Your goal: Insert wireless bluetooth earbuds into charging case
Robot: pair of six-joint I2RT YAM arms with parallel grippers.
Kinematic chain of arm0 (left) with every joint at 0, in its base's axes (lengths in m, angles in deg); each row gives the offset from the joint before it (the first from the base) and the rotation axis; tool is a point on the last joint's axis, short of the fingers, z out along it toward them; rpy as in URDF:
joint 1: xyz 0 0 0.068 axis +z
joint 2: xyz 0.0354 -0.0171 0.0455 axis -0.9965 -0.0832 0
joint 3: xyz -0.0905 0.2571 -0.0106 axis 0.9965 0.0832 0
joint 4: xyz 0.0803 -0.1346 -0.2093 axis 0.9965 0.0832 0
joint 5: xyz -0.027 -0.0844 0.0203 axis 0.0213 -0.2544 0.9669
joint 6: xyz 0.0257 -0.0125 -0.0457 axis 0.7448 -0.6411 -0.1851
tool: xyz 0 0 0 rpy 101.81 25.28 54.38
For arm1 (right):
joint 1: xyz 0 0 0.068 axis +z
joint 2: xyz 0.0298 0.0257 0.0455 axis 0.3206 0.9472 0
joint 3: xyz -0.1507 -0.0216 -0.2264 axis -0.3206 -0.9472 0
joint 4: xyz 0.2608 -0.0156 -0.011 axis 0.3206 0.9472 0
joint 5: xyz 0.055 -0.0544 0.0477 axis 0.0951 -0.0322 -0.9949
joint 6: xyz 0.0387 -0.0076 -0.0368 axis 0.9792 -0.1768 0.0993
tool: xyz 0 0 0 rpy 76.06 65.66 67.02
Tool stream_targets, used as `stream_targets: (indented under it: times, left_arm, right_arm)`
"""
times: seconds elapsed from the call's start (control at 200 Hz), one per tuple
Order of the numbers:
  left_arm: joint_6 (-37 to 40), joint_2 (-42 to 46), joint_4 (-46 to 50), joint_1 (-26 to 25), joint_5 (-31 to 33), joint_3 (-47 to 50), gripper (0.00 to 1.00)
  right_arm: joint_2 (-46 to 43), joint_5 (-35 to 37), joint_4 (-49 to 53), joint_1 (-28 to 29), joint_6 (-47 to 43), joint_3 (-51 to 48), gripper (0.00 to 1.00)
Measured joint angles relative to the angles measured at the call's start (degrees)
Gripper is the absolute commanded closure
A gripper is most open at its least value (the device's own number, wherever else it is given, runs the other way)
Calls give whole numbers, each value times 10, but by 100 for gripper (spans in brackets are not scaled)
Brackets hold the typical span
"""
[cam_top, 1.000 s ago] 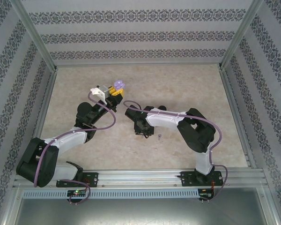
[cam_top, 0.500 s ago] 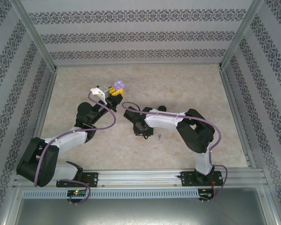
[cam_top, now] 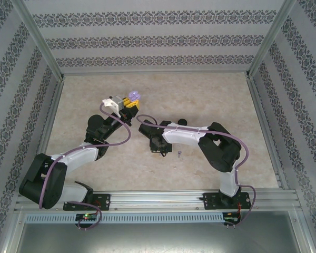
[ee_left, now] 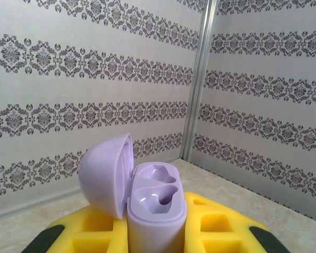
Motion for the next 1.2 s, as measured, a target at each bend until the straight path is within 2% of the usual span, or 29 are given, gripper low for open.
stream_targets:
  times: [0.32,0.485,0.724,0.994,1.199]
  left_arm:
    - [-2,0,0,0,0,0,100]
    - [-2,0,0,0,0,0,100]
    - [4,0,3,0,-18,-1,100]
    - [34,0,28,-2,-82,-17,100]
    - [88,-6,69,-20,-117,-47,100]
  right_arm:
    - [-21,1,-14,0,-2,-15,85]
    - [-84,3,-16,-15,-11,-41,84]
    - [-190,17,-22,-70,-42,-65,85]
    - [-289,29,-22,-136,-130,-37,84]
    - [-323,26,-51,-144,-228,46,83]
